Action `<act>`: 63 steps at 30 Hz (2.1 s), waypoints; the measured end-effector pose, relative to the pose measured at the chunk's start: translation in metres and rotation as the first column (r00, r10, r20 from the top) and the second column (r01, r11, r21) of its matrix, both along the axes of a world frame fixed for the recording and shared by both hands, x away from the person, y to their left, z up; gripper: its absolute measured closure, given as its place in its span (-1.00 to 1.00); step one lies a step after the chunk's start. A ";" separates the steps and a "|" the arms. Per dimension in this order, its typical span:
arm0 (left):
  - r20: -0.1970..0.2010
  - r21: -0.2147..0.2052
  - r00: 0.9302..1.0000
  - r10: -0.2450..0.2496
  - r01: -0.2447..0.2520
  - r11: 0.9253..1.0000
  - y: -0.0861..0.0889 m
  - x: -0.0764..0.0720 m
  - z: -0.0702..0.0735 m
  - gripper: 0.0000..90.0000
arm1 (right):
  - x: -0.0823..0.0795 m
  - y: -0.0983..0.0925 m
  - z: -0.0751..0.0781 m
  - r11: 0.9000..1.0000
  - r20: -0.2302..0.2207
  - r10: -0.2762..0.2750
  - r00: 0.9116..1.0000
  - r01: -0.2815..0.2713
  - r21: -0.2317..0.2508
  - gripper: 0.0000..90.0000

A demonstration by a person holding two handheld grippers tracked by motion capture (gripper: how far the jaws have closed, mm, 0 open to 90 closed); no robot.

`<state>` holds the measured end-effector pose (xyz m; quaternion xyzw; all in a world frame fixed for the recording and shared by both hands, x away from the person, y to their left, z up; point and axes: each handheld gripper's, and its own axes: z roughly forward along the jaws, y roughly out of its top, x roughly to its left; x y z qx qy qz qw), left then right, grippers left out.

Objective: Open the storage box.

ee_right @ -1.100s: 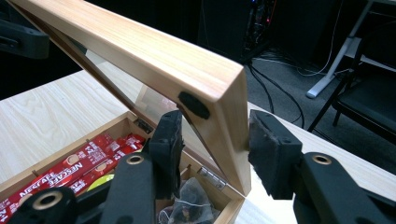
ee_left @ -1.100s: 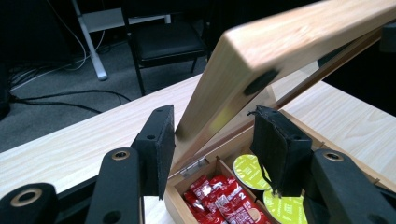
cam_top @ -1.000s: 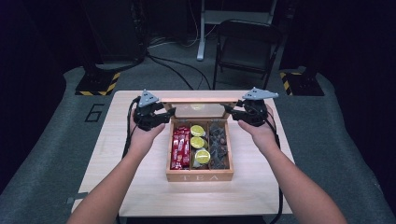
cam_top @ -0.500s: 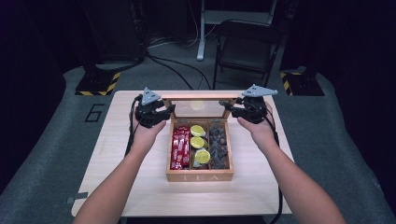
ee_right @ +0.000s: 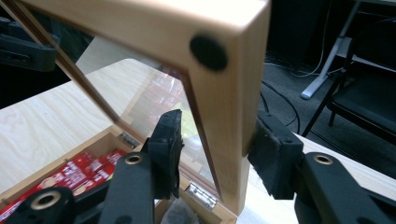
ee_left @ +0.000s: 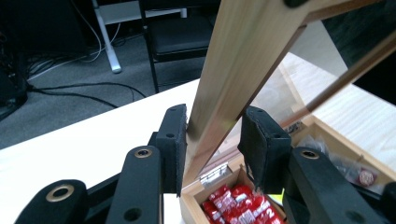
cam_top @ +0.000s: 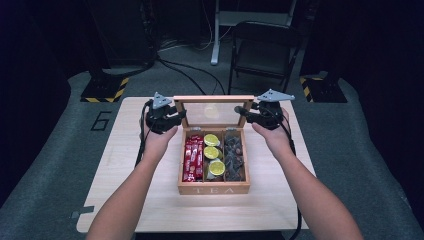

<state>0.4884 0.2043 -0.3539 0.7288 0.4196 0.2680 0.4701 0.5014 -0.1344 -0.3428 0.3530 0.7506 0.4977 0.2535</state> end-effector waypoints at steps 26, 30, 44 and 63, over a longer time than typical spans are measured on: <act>-0.013 -0.043 0.999 0.040 -0.040 0.998 0.000 0.024 -0.012 0.41 | 0.035 0.009 -0.038 0.999 -0.074 -0.048 0.996 0.047 -0.019 0.11; -0.028 -0.042 0.999 0.043 -0.044 0.998 -0.001 0.027 -0.018 0.39 | 0.038 0.009 -0.043 0.999 -0.094 -0.051 0.994 0.051 -0.010 0.11; -0.092 -0.078 0.995 0.029 -0.036 0.996 0.001 0.022 -0.031 0.26 | 0.046 0.007 -0.048 0.999 -0.119 -0.040 0.992 0.042 0.013 0.17; -0.130 -0.106 0.991 -0.021 0.007 0.994 0.008 -0.007 -0.041 0.00 | 0.063 0.010 -0.047 0.999 -0.144 -0.051 0.988 0.051 0.002 0.12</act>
